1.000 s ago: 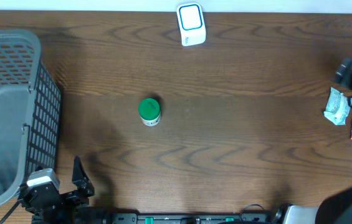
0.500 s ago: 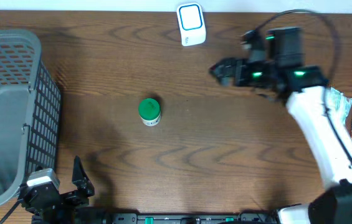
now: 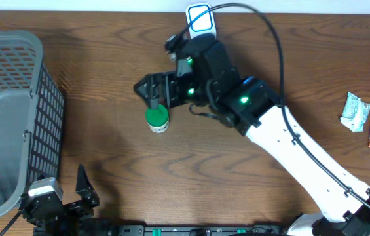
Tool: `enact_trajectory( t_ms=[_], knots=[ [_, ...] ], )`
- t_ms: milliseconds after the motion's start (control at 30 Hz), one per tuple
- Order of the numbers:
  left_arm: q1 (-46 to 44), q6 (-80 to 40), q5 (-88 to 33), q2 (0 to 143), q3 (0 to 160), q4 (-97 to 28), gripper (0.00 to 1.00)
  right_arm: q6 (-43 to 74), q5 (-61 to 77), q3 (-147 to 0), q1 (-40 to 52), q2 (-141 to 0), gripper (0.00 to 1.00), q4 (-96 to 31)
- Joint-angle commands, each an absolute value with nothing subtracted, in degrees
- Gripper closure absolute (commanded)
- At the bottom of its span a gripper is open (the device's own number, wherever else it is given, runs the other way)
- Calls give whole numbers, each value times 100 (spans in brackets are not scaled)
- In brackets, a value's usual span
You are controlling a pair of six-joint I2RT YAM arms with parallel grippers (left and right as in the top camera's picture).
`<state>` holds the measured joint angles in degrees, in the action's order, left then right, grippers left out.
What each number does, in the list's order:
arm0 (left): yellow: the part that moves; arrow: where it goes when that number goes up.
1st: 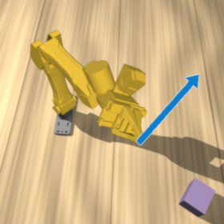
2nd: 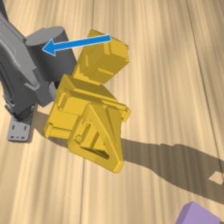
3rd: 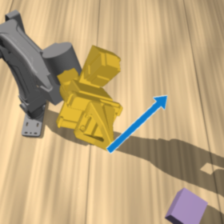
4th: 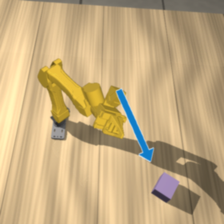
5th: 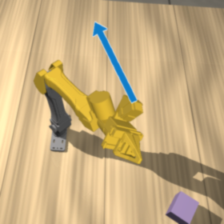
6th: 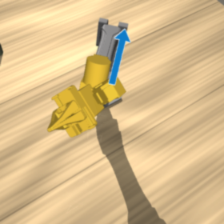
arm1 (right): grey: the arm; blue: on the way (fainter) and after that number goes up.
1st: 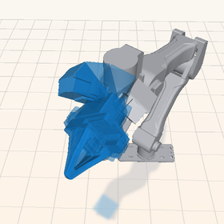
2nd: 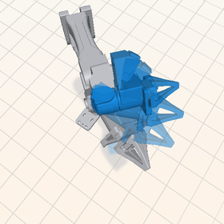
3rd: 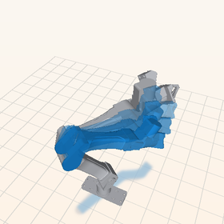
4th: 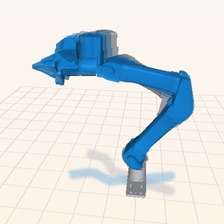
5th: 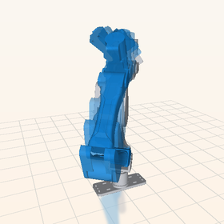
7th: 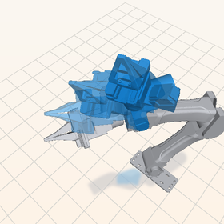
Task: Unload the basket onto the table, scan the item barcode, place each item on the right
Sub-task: 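Move the right gripper over the green-capped jar and lower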
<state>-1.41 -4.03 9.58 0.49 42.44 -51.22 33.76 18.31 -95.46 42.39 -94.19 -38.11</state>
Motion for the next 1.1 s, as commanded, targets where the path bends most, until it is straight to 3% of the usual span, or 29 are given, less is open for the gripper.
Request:
enact_trajectory(
  t_ms=[0,333,633,900,1067],
  knots=[
    [-169,-307,1011,19,4244,-5122,16,3682,1354,-10475,4278,-9810,1,-4226],
    [-169,-307,1011,19,4244,-5124,16,4198,834,-14746,4167,-12772,1,-7395],
    [-169,-307,1011,19,4244,-5408,16,4324,908,-14956,4250,-14090,1,-8254],
    [-169,-309,1011,19,4244,-6375,16,4611,624,-14918,4438,-14440,1,-8416],
    [-169,-309,1011,19,4244,-6359,16,4628,655,-14908,4501,-14656,1,-8508]
  ],
)
